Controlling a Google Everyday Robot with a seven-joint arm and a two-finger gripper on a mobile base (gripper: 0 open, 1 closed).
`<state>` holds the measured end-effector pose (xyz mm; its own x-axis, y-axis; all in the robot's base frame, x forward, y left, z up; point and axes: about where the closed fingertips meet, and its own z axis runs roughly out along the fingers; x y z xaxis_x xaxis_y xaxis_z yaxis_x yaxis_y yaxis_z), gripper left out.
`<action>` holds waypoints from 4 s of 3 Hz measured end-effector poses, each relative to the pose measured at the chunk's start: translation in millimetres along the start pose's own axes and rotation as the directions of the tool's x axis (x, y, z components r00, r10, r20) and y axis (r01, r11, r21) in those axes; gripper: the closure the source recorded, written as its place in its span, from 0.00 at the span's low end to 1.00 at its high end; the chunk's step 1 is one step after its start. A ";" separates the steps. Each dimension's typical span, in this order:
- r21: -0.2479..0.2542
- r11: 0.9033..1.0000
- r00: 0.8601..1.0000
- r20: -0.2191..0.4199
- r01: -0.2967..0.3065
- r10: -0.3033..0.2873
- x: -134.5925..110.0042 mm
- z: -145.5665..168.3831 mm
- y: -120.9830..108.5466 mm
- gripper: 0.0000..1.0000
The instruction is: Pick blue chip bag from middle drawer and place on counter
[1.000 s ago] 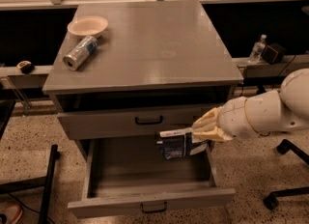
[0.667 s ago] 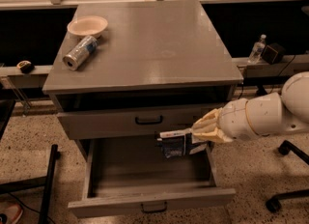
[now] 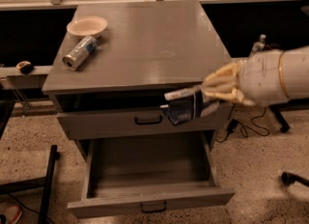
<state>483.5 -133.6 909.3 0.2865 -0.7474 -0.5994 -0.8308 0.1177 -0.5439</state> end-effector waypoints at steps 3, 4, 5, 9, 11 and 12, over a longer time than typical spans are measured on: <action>0.234 0.934 0.962 -0.115 0.268 -0.247 -48.0 8.0 -131.7 1.00; 0.347 0.907 0.971 -0.111 0.239 -0.214 -41.4 48.3 -175.7 1.00; 0.454 0.863 0.975 -0.125 0.221 -0.184 -33.6 73.9 -209.2 1.00; 0.591 0.796 0.991 -0.103 0.126 -0.080 -7.8 92.9 -234.4 0.28; 0.580 0.809 0.995 -0.067 0.097 -0.071 -9.9 89.5 -234.8 0.00; 0.554 0.828 0.994 -0.102 0.090 -0.039 5.1 39.1 -230.1 0.00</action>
Offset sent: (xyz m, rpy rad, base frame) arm 0.1392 0.0109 0.1585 -0.1453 -0.5788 -0.1374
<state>694.8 -139.0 1008.4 0.2688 -0.8144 -0.5143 -0.3976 0.3925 -0.8294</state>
